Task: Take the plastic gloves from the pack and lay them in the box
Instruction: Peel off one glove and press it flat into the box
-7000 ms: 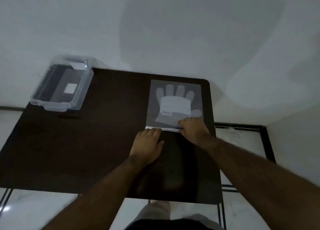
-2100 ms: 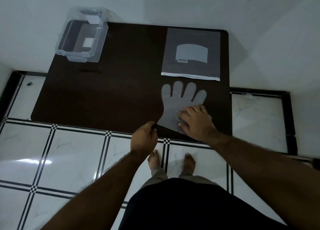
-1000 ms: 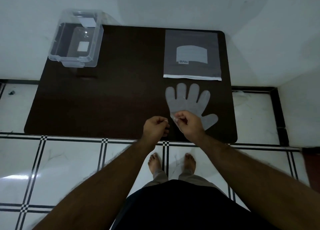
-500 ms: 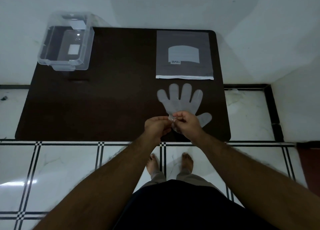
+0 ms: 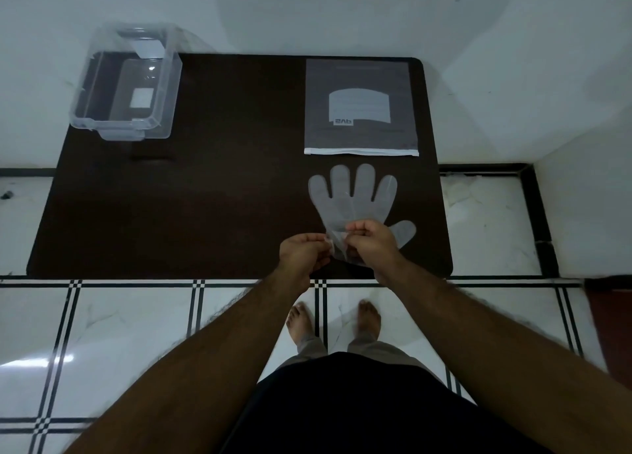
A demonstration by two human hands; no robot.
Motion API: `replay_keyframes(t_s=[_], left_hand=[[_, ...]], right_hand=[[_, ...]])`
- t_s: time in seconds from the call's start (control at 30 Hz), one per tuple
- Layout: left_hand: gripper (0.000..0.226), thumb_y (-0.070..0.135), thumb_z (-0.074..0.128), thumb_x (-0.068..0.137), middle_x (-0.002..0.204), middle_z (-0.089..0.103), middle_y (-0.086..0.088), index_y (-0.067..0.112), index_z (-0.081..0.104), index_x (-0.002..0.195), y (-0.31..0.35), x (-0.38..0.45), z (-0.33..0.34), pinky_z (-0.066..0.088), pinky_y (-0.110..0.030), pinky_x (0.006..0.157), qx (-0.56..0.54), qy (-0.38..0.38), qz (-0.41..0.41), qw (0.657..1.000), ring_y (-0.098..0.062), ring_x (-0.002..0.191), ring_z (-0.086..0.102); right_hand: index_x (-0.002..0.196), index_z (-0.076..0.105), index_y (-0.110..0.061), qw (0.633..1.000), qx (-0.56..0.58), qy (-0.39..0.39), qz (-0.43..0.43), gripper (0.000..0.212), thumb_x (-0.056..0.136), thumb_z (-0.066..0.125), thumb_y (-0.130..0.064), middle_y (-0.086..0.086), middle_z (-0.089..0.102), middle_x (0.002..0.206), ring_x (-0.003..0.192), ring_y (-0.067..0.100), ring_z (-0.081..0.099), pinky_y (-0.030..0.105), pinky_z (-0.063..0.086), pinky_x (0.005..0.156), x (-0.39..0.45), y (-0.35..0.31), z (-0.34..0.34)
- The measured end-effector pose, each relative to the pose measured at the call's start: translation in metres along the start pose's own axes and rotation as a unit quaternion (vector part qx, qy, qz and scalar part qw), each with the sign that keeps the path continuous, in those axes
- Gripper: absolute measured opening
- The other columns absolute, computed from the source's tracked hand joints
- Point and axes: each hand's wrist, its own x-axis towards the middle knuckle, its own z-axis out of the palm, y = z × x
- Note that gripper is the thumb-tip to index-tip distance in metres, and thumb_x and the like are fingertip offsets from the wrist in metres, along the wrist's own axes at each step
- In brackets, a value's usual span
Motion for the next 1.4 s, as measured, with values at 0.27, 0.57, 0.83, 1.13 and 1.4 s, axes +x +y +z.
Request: replay_keyframes(t_s=[0.27, 0.57, 0.83, 1.13, 1.4], left_hand=[[0.031, 0.026, 0.07, 0.1, 0.115, 0.067, 0.01, 0.019, 0.067, 0.13, -0.008, -0.001, -0.017, 0.057, -0.032, 0.091, 0.373, 0.13, 0.275, 0.877, -0.01, 0.104, 0.065], [0.02, 0.031, 0.061, 0.104, 0.124, 0.07, -0.001, 0.022, 0.072, 0.119, -0.005, 0.004, -0.008, 0.054, -0.035, 0.092, 0.666, -0.025, 0.423, 0.615, -0.02, 0.108, 0.061], [0.025, 0.032, 0.066, 0.101, 0.127, 0.068, -0.004, 0.022, 0.068, 0.124, 0.01, 0.008, 0.006, 0.052, -0.043, 0.104, 0.719, -0.062, 0.443, 0.532, -0.025, 0.119, 0.063], [0.041, 0.032, 0.066, 0.102, 0.146, 0.061, -0.005, 0.024, 0.059, 0.142, 0.016, 0.009, 0.015, 0.053, -0.046, 0.108, 0.746, -0.095, 0.384, 0.536, -0.029, 0.133, 0.058], [0.038, 0.033, 0.07, 0.099, 0.139, 0.063, -0.003, 0.026, 0.063, 0.136, 0.02, 0.006, 0.03, 0.057, -0.05, 0.104, 0.761, -0.107, 0.393, 0.504, -0.028, 0.127, 0.061]], right_hand=[[0.112, 0.069, -0.015, 1.0, 0.009, 0.006, -0.004, 0.021, 0.096, 0.069, -0.001, 0.009, 0.071, 0.11, 0.1, 0.026, 0.072, 0.044, 0.066, 0.087, -0.002, 0.002, -0.007], [0.116, 0.066, -0.014, 1.0, 0.028, -0.002, -0.002, 0.019, 0.099, 0.067, -0.006, 0.009, 0.069, 0.112, 0.093, 0.018, 0.071, 0.031, 0.062, 0.07, -0.007, 0.003, -0.001], [0.116, 0.066, -0.018, 0.996, 0.085, 0.035, 0.006, 0.021, 0.099, 0.068, -0.006, 0.003, 0.066, 0.118, 0.11, 0.02, 0.067, 0.033, 0.061, 0.083, -0.004, 0.001, -0.008], [0.117, 0.065, -0.016, 0.993, 0.092, 0.076, -0.013, 0.031, 0.091, 0.071, 0.0, 0.005, 0.061, 0.123, 0.109, 0.019, 0.064, 0.029, 0.057, 0.075, -0.008, -0.007, -0.027], [0.111, 0.066, -0.02, 0.987, 0.118, 0.101, -0.035, 0.029, 0.091, 0.07, 0.001, 0.01, 0.064, 0.118, 0.098, 0.023, 0.068, 0.031, 0.061, 0.074, -0.01, -0.015, -0.039]])
